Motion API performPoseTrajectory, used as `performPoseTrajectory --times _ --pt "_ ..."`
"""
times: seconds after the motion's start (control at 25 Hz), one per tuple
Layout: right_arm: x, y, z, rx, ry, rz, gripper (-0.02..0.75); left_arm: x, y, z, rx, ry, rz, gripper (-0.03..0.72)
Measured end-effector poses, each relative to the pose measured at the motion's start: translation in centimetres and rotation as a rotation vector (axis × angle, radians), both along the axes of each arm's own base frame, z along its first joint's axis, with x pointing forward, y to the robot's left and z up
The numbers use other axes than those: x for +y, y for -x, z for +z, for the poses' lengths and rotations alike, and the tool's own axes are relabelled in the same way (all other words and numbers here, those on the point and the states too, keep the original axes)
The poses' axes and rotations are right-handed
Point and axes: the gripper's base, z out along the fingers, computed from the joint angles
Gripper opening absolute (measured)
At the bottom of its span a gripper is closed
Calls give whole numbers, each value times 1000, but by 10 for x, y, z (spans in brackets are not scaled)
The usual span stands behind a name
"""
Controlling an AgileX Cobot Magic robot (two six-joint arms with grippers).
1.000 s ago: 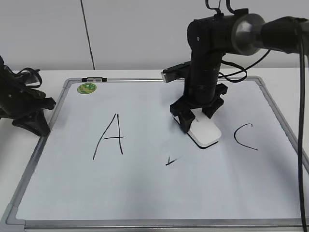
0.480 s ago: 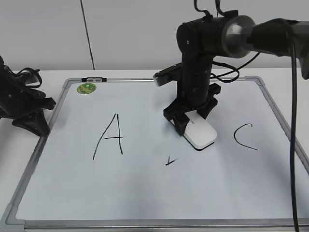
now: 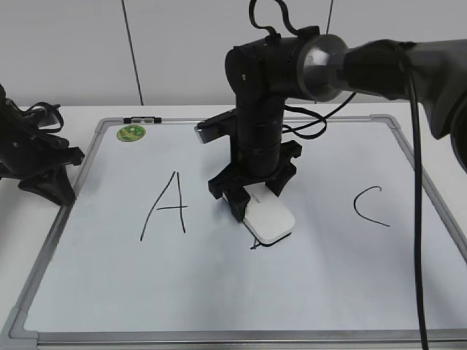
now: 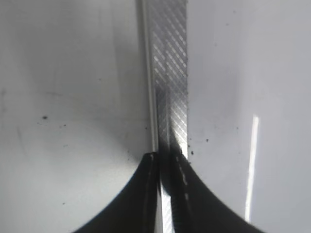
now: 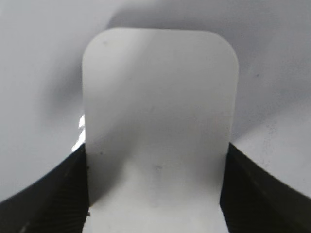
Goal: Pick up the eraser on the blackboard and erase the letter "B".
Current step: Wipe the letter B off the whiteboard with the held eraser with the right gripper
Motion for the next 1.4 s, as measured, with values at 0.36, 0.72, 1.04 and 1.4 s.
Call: performPoseTrajectory --times 0.36,0.72,1.04,1.4 --pt "1 1 -1 9 -8 -9 539 0 0 0 0 1 0 34" --pt "-1 6 28 -34 -35 -10 538 0 0 0 0 1 0 34" --pt "-20 36 32 23 1 -12 538 0 0 0 0 1 0 34" --pt "-23 41 15 -8 -19 -10 538 0 0 0 0 1 0 34"
